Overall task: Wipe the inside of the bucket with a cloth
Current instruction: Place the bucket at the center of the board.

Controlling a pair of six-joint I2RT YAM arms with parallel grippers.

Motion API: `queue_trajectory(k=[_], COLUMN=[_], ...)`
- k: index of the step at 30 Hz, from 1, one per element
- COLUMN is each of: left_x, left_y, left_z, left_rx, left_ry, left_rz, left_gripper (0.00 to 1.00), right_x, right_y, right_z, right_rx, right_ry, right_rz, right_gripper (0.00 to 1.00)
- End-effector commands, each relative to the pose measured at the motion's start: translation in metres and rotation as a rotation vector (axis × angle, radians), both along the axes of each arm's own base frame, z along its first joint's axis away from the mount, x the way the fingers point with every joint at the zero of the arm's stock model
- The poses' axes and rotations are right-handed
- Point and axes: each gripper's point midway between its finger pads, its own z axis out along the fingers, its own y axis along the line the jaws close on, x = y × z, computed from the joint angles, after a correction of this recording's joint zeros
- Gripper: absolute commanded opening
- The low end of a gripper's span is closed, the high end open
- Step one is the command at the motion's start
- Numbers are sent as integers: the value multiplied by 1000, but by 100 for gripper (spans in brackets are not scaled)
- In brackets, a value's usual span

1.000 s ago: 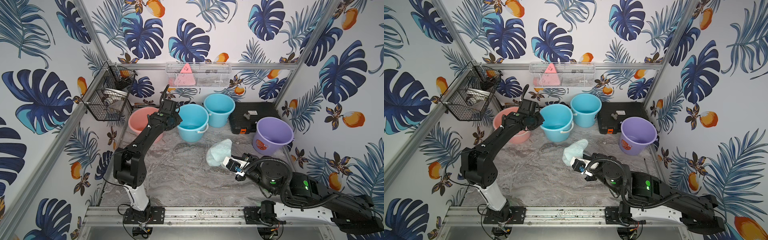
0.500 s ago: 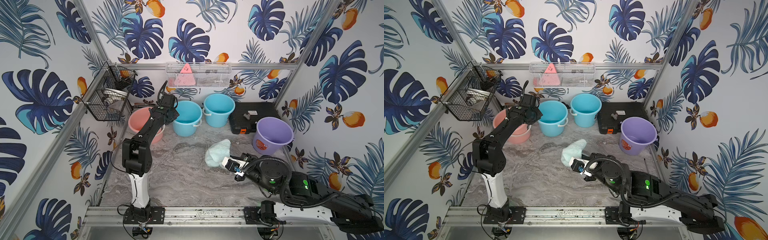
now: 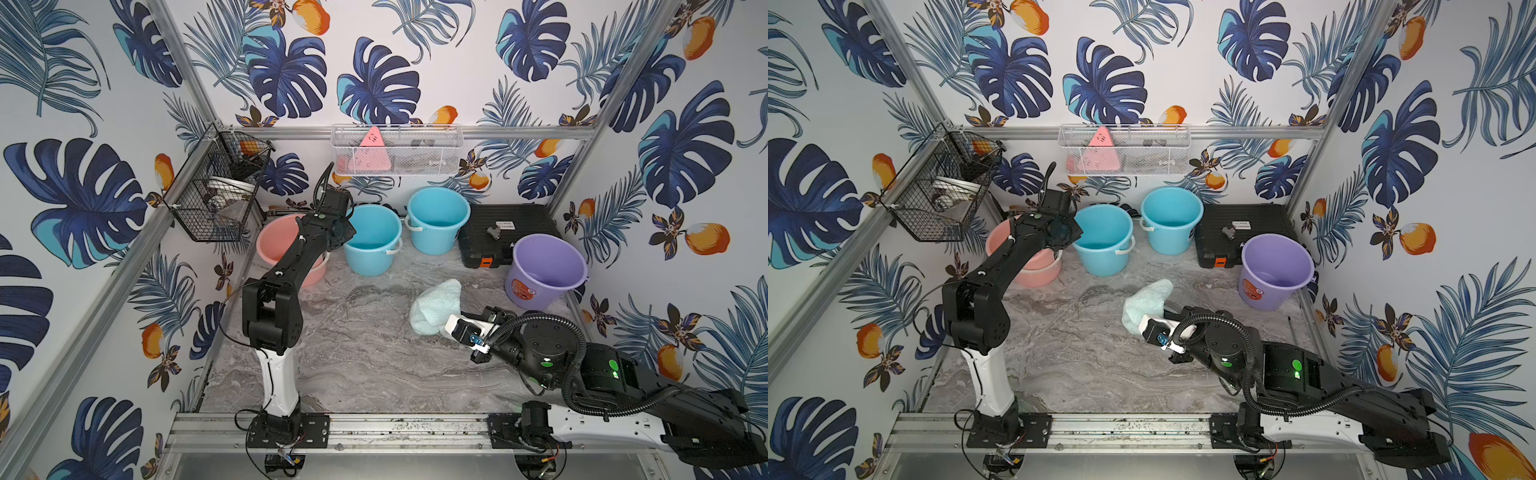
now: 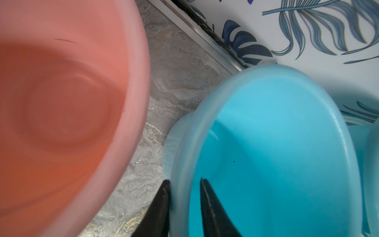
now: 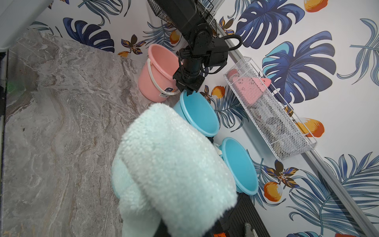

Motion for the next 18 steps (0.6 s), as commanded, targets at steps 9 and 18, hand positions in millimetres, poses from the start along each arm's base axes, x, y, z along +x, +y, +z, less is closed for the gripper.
queue_trajectory(k=[9,18], left_x=[-9,-16], left_y=[-5,-76], left_z=[65,117], left_rx=[7,-41], left_ry=[-124,-228], left_rz=[-5,-115], left_gripper=[50,50], right_x=[12,32], right_y=[-21,-66], right_z=[17,46], right_rx=[44,178], right_ry=[-43,-73], right_rz=[-115,-379], right_gripper=[0,0])
